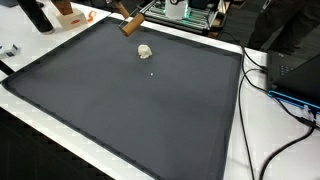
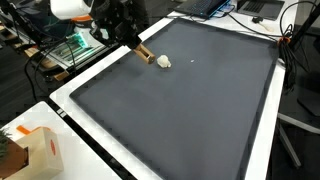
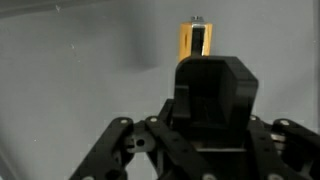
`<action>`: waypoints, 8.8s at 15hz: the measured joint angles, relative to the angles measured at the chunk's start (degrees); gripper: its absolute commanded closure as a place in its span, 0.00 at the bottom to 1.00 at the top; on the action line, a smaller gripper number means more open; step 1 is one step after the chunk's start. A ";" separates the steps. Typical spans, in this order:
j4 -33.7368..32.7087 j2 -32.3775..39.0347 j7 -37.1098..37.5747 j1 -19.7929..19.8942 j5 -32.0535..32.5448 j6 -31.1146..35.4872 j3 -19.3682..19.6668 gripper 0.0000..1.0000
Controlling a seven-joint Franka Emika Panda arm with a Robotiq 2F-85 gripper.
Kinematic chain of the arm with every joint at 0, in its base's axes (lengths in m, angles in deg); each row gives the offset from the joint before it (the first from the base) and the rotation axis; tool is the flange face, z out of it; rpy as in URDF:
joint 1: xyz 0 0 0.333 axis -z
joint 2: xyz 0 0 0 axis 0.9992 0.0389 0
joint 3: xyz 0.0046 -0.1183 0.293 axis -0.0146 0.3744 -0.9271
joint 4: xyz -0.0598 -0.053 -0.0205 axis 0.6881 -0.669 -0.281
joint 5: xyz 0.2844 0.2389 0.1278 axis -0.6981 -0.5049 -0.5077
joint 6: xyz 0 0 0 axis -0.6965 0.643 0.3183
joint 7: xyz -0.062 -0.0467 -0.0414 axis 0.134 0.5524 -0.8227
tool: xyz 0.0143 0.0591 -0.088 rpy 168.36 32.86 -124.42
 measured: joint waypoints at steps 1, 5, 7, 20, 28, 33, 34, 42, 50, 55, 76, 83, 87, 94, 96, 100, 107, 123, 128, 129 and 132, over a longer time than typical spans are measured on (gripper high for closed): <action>0.55 0.45 -2.41 0.47 -1.47 0.01 0.42 0.76; 2.27 1.93 -9.44 2.19 -5.27 0.46 1.46 0.76; 3.11 2.38 -11.88 3.05 -7.04 0.88 1.81 0.76; 4.32 6.89 -15.18 6.30 -20.16 1.59 2.59 0.76; 3.59 9.20 -11.68 6.54 -23.12 1.60 2.55 0.76; 2.44 10.02 -6.19 6.54 -23.17 1.60 2.40 0.76; 2.21 10.14 -4.89 6.53 -23.17 1.60 2.37 0.76; -0.10 10.17 7.68 5.89 -21.87 1.62 1.56 0.76; -3.91 8.70 26.00 2.64 -12.74 1.63 -0.64 0.76; -6.94 7.02 39.88 -0.90 -4.30 1.58 -3.71 0.76; -14.50 10.81 74.40 -19.53 46.37 -8.17 -19.13 0.76; -14.57 15.01 79.66 -24.70 57.80 -10.70 -20.99 0.76; -14.34 17.09 82.21 -26.80 62.92 -11.36 -21.71 0.76; -13.58 20.05 86.46 -29.04 70.91 -12.84 -22.46 0.76; -13.48 20.93 87.57 -29.42 72.50 -13.21 -22.68 0.76; -13.39 22.33 88.74 -29.75 74.18 -14.06 -23.16 0.76; -13.39 22.93 88.81 -29.58 74.39 -14.66 -23.24 0.76; -13.38 17.62 81.56 -25.19 73.25 -10.61 -23.15 0.76; -13.31 12.76 71.95 -21.48 66.06 -7.29 -22.55 0.76; -13.30 11.57 68.92 -20.65 63.83 -6.89 -22.30 0.76; -13.26 7.91 59.55 -18.49 57.03 -6.31 -21.16 0.76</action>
